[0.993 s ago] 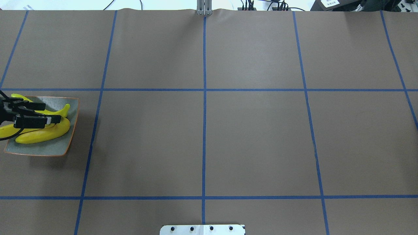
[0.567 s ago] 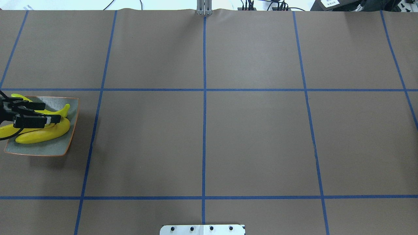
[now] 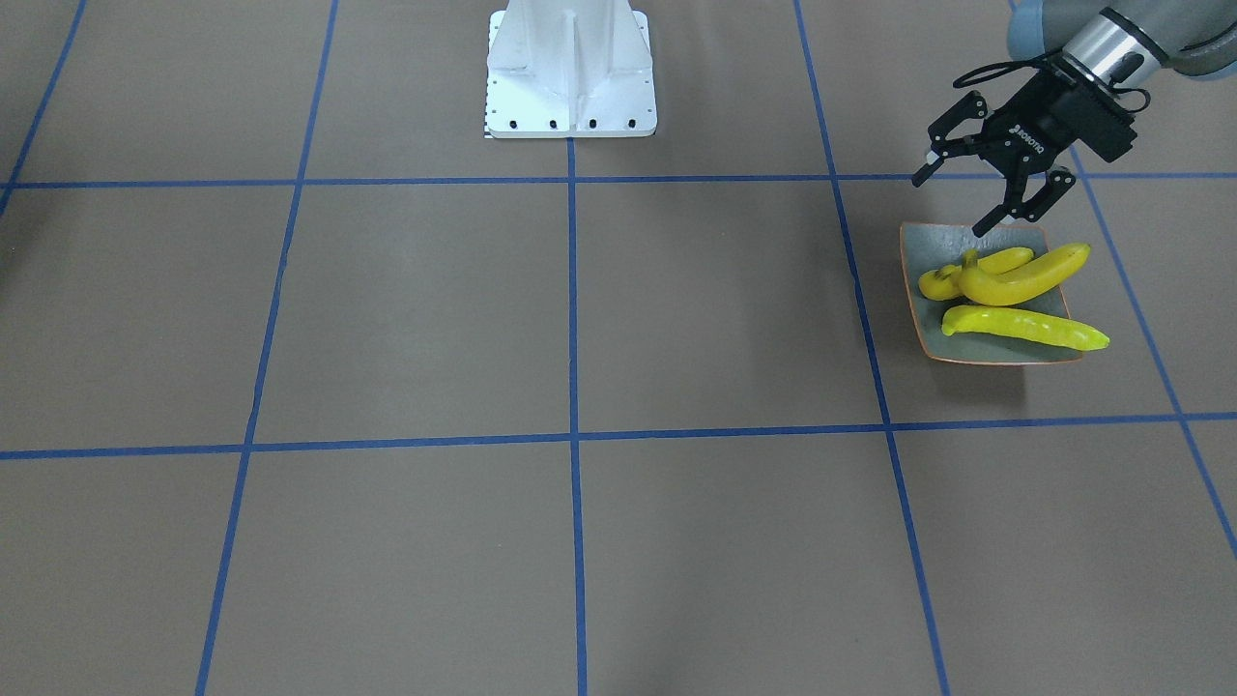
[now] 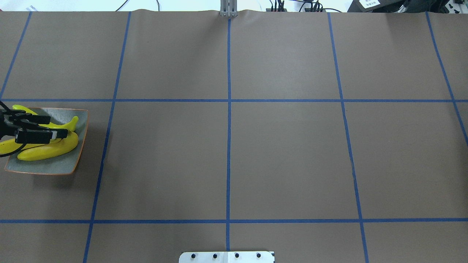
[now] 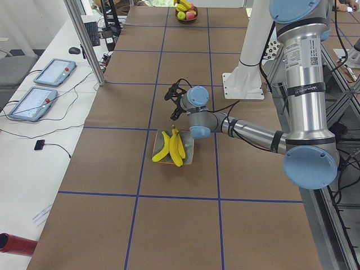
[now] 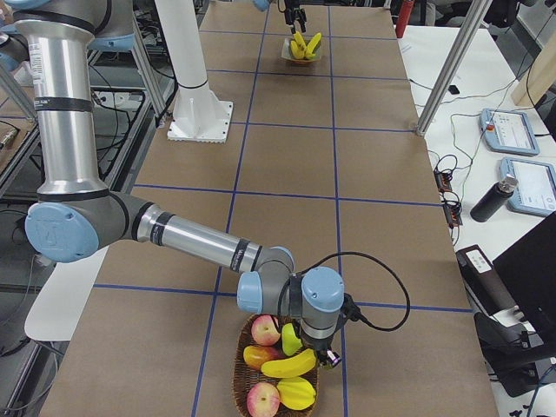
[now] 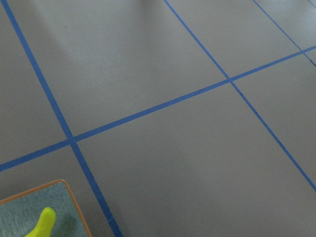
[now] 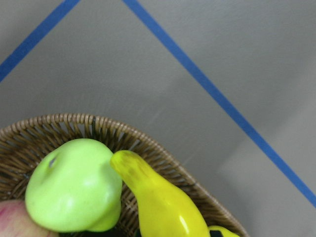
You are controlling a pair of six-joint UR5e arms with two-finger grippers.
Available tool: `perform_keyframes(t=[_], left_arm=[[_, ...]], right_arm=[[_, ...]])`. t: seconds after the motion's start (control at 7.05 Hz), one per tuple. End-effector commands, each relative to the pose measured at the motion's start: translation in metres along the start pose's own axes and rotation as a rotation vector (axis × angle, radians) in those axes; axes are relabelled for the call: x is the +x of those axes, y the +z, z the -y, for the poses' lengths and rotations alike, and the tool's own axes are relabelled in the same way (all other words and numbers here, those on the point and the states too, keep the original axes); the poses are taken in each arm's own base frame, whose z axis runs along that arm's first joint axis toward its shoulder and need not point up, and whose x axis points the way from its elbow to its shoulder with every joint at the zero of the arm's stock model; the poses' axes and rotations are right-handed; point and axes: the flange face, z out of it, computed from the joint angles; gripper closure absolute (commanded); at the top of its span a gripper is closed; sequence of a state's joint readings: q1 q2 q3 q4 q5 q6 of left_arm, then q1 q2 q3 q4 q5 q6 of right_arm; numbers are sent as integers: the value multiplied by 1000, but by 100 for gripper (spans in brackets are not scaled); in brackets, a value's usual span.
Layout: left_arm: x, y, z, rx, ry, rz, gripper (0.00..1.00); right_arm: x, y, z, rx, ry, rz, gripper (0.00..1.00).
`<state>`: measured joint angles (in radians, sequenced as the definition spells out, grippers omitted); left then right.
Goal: Transfer all bananas from basket to plate
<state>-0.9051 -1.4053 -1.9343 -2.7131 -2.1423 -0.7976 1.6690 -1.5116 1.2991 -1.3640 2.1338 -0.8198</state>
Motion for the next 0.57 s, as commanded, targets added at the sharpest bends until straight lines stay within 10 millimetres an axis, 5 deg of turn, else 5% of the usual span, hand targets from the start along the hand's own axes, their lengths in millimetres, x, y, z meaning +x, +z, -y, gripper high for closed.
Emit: perform_keyframes(t=[0.0,0.14,0.43], left_arm=[[-2,1,-2,-5,-5,4,0],[-6,3,-3,-9,-11,8,0],[-6,3,-4,-12,-14,9,0]], right_arm=[[16,-55,47,16,30,-26,100],[20,-78,80,57,103,-35,100],[-13,-101,187,128,243,3,100]])
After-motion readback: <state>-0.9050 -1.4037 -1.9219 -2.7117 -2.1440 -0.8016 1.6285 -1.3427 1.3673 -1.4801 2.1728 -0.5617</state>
